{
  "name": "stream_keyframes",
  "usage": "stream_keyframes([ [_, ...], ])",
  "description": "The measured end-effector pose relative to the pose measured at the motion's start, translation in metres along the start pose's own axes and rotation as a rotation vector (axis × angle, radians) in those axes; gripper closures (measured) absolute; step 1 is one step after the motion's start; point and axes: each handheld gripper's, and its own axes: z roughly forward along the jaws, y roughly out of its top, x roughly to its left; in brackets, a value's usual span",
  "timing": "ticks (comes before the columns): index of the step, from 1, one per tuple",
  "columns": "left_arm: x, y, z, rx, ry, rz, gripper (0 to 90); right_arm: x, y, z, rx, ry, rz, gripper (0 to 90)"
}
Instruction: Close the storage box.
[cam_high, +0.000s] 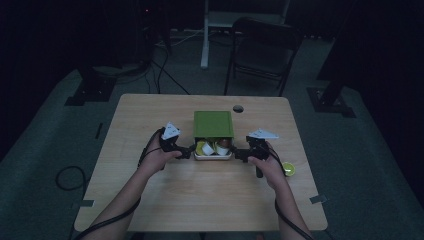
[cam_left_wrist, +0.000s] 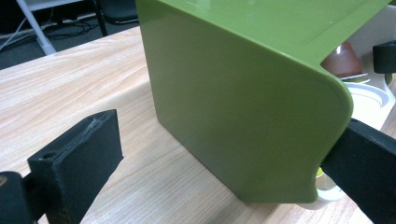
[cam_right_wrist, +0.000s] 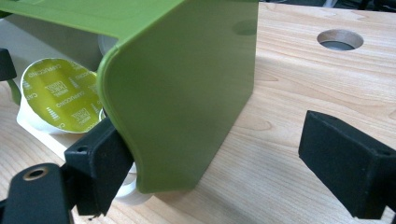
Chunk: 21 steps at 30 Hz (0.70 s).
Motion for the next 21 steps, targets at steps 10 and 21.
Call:
stream_keyframes([
  [10,-0.002,-0.001,-0.001,-0.011,-0.007,-0.004,3.2,0.002,-0.001,0.001,-0.004,-0.003,-0.016,11.0],
  [21,-0.013,0.001,-0.008,-0.026,-0.04,-0.003,5.0,0.012,0.001,-0.007,-0.011,0.017,-0.043,11.0],
])
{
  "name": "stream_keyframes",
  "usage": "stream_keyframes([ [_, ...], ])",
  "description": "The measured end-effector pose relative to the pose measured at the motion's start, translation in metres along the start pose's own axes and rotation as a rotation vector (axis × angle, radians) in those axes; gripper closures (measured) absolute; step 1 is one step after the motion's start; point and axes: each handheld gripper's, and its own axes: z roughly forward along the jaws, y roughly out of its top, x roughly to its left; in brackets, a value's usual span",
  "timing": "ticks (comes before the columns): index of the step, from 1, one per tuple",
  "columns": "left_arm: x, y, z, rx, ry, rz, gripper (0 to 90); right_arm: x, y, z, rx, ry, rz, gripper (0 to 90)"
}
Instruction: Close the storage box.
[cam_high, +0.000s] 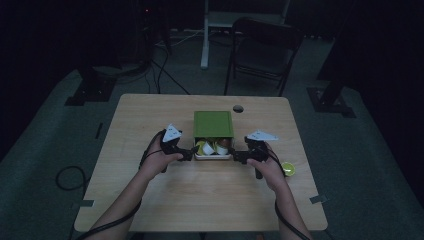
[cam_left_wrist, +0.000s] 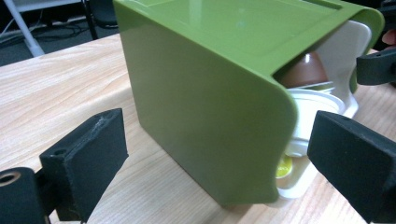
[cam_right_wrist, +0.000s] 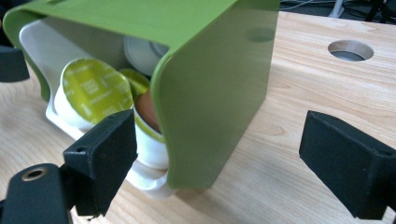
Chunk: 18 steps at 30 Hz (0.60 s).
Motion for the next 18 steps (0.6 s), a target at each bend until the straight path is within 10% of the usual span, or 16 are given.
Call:
stream_keyframes([
  [18,-0.002,-0.007,-0.012,0.014,0.002,-0.011,5.0,0.001,-0.006,-0.006,0.005,-0.027,0.003,11.0],
])
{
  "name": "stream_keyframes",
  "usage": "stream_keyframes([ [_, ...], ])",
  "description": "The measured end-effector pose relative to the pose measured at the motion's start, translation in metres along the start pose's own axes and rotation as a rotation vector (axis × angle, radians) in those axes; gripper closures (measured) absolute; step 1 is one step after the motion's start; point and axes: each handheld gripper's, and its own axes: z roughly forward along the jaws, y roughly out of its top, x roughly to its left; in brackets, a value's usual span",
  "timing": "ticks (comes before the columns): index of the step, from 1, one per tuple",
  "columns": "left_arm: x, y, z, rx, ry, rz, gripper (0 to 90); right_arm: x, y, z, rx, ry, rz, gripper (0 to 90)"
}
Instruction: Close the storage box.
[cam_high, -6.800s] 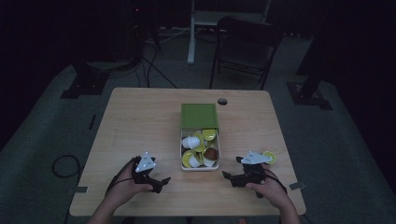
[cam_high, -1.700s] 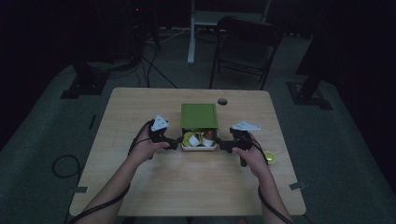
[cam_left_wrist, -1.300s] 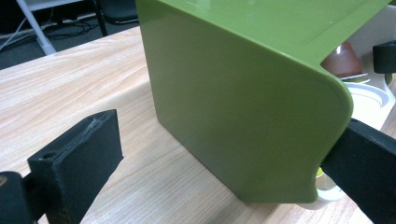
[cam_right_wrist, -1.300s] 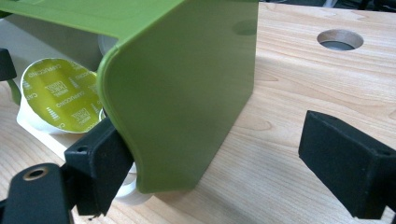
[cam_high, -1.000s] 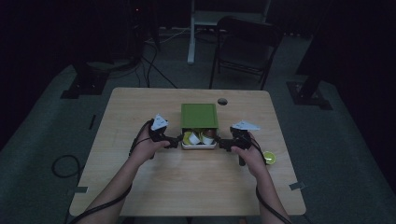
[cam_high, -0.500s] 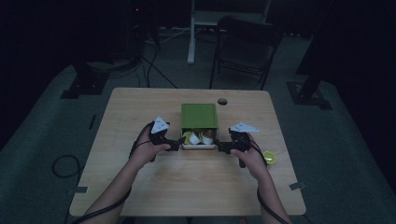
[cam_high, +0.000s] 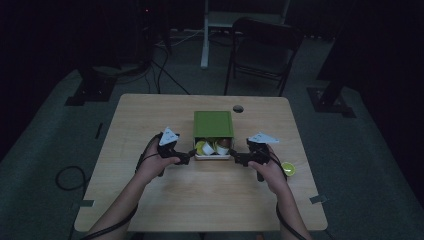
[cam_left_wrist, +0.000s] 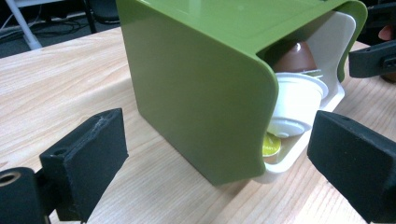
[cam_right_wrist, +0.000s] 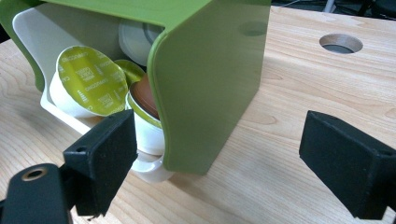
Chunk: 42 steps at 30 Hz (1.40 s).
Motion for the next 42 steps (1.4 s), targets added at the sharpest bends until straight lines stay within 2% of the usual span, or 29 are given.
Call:
stream_keyframes([
  [18,0.0,-0.016,-0.018,0.012,0.021,-0.018,5.0,-0.004,-0.016,-0.021,0.012,-0.029,-0.002,11.0],
  [23,0.003,-0.023,-0.025,0.04,0.03,-0.017,5.1,-0.005,-0.02,-0.027,0.015,-0.037,0.0,11.0],
  [28,0.005,-0.029,-0.032,0.047,0.04,-0.024,5.1,-0.005,-0.024,-0.033,0.011,-0.045,0.003,11.0],
  [31,0.004,-0.034,-0.035,0.038,0.036,-0.032,5.1,-0.006,-0.03,-0.039,0.015,-0.052,0.008,11.0],
  [36,0.004,-0.039,-0.041,0.047,0.037,-0.035,5.1,-0.006,-0.037,-0.044,0.019,-0.057,0.022,11.0],
  [42,0.006,-0.048,-0.05,0.057,0.055,-0.046,5.1,-0.007,-0.047,-0.049,0.036,-0.067,0.019,11.0],
])
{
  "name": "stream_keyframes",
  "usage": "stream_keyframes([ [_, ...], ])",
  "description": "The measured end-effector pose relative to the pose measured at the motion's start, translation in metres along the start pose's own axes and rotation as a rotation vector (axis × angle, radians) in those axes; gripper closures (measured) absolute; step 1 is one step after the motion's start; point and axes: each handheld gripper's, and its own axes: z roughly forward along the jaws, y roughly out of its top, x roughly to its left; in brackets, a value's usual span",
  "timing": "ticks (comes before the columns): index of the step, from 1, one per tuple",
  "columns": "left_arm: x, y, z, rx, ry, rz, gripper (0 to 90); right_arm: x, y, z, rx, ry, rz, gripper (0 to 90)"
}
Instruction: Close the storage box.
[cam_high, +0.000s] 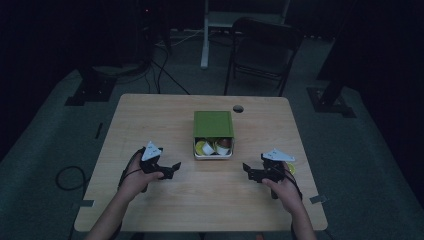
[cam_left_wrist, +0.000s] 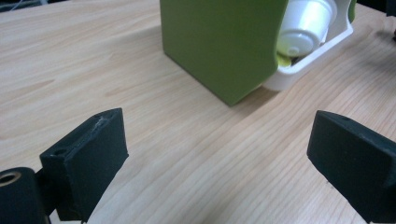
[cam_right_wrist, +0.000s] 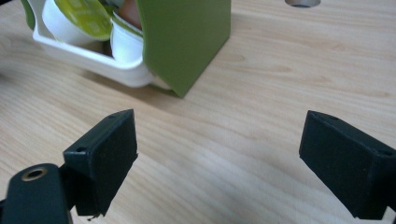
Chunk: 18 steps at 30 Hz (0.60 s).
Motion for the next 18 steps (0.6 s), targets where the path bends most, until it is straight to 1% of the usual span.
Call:
stream_keyframes([
  [1,0.001,-0.002,-0.002,-0.003,0.003,-0.002,5.1,0.0,-0.002,-0.001,0.002,-0.003,-0.001,11.0],
  [7,0.005,-0.014,-0.012,0.017,0.014,-0.012,5.1,-0.001,-0.011,-0.005,0.018,-0.019,-0.006,11.0],
  [11,0.008,-0.021,-0.019,0.022,0.025,-0.019,5.1,-0.001,-0.017,-0.009,0.031,-0.031,-0.012,11.0],
  [14,0.009,-0.023,-0.022,0.023,0.029,-0.023,5.1,-0.002,-0.018,-0.011,0.033,-0.033,-0.013,11.0],
  [15,0.01,-0.026,-0.025,0.026,0.03,-0.028,5.1,-0.002,-0.019,-0.012,0.033,-0.035,-0.013,11.0],
  [18,0.01,-0.031,-0.029,0.034,0.035,-0.028,5.1,-0.003,-0.023,-0.015,0.039,-0.046,-0.02,11.0],
])
